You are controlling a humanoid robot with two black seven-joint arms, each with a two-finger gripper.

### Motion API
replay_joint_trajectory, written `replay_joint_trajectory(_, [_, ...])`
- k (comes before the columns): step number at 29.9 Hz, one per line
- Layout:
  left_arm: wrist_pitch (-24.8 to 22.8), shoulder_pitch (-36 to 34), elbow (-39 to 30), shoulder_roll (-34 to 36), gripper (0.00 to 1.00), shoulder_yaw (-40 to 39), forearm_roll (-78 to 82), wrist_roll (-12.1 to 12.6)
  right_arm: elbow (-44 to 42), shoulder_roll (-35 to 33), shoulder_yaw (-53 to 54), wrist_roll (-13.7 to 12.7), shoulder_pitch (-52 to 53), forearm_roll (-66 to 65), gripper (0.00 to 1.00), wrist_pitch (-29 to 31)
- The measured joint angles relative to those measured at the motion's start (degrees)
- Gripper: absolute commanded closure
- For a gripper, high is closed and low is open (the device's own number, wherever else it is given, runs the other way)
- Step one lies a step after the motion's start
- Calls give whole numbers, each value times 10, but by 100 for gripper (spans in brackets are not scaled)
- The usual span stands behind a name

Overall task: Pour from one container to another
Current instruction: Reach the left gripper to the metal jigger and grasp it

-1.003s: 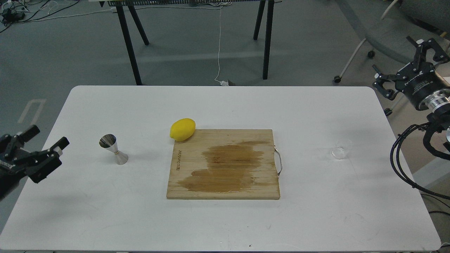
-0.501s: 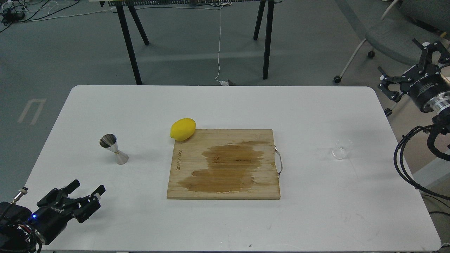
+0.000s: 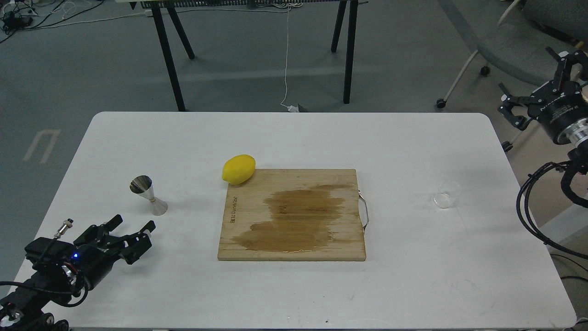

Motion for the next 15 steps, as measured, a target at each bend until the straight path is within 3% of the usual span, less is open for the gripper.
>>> replay_joint_trajectory(15, [0, -37, 34, -35, 0, 1, 2, 0, 0, -1, 11, 0, -6, 0, 1, 0])
